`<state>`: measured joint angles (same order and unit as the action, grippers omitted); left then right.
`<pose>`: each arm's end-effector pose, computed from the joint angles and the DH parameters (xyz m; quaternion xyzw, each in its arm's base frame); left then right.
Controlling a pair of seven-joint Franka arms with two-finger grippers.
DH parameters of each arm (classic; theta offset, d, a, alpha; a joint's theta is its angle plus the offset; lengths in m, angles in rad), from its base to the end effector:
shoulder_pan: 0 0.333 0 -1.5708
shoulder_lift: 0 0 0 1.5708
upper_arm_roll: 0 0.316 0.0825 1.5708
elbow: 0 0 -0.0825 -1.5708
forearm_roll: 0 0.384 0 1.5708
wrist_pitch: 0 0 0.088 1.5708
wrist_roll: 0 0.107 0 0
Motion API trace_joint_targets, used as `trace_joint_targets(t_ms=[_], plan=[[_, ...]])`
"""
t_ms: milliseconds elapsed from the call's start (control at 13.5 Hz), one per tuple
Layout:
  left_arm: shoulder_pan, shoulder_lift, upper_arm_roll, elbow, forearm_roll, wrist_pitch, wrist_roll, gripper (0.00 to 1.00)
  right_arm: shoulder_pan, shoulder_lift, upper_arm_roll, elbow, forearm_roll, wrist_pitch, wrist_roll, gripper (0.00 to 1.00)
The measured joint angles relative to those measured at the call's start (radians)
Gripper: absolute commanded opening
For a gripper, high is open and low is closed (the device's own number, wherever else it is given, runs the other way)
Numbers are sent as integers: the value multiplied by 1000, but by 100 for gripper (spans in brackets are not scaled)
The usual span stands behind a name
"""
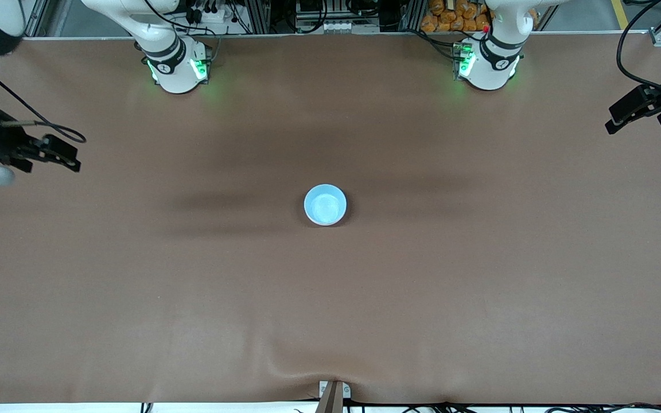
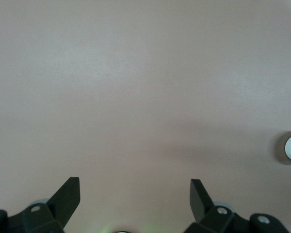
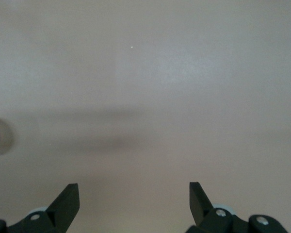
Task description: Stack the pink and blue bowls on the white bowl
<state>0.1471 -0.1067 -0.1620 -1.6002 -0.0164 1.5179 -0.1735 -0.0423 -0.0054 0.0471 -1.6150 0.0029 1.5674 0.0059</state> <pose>0.5157 -0.0147 0.6623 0.9968 0.0790 0.0115 0.0007 0.5511 0.0030 0.6064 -0.9998 0.0006 0.0211 0.0012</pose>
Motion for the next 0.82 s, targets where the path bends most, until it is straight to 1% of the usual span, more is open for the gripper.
trace_joint_targets(t_ms=[148, 223, 816], plan=[[0, 0, 0, 0, 0, 2, 0, 100, 0, -2, 0, 66, 0, -95, 0, 100], [0, 0, 0, 0, 0, 3, 0, 100, 0, -2, 0, 80, 0, -117, 0, 100], [1, 0, 0, 0, 0, 4, 0, 100, 0, -1, -11, 86, 0, -123, 0, 100]])
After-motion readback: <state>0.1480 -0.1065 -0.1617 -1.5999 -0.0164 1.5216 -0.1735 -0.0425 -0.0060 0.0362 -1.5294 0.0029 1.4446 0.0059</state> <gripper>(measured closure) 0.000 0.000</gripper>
